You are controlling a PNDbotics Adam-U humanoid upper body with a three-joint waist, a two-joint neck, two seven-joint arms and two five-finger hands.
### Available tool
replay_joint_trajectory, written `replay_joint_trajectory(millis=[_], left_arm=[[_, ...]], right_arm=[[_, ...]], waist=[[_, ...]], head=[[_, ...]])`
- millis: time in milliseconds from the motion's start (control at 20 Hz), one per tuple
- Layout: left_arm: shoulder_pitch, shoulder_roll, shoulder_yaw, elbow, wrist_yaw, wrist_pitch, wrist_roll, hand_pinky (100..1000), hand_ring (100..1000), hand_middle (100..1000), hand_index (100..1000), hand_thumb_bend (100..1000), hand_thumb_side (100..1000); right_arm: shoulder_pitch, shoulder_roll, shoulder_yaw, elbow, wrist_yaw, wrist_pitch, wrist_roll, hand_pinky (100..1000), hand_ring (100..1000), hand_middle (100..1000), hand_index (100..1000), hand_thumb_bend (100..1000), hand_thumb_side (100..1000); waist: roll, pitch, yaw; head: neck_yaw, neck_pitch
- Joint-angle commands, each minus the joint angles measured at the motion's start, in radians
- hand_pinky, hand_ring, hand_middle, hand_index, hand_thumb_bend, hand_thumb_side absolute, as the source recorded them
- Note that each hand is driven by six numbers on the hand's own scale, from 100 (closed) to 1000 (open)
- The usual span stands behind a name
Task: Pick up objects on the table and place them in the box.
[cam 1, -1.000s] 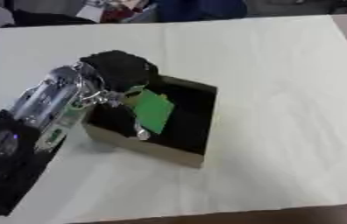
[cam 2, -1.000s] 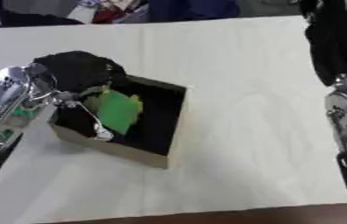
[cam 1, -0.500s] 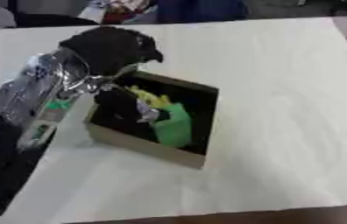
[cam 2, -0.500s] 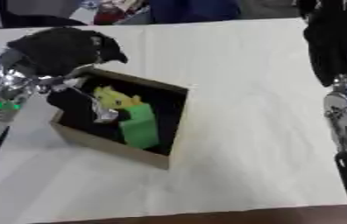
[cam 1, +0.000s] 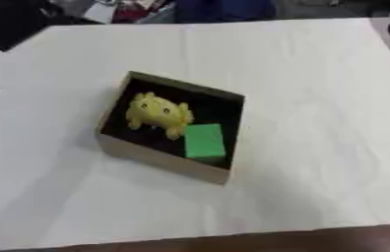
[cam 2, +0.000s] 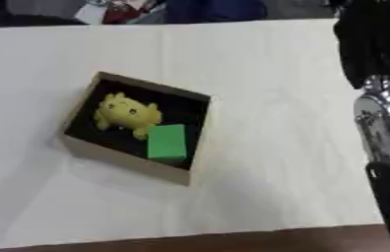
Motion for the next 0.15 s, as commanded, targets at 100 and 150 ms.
replay_joint_trajectory(millis=[100, 150], left_arm=[[0.047, 0.034, 0.088, -0.02, 0.192, -0.033, 0.225, 451, 735, 689, 853, 529, 998], [0.068, 0.039, 0.103, -0.02, 0.23, -0.054, 0.267, 449, 733, 687, 853, 527, 998]], right_arm=[[-0.01, -0.013, -0.016, -0.022, -0.005, -0.007, -0.007, 995, 858, 604, 929, 100, 922], [-0.009, -0.014, -0.018, -0.022, -0.004, -0.009, -0.009, 994, 858, 604, 929, 100, 921]], waist=[[-0.008, -0.023, 0.006], [-0.01, -0.022, 0.008]], head=[[-0.004, 0.013], [-0.004, 0.014]])
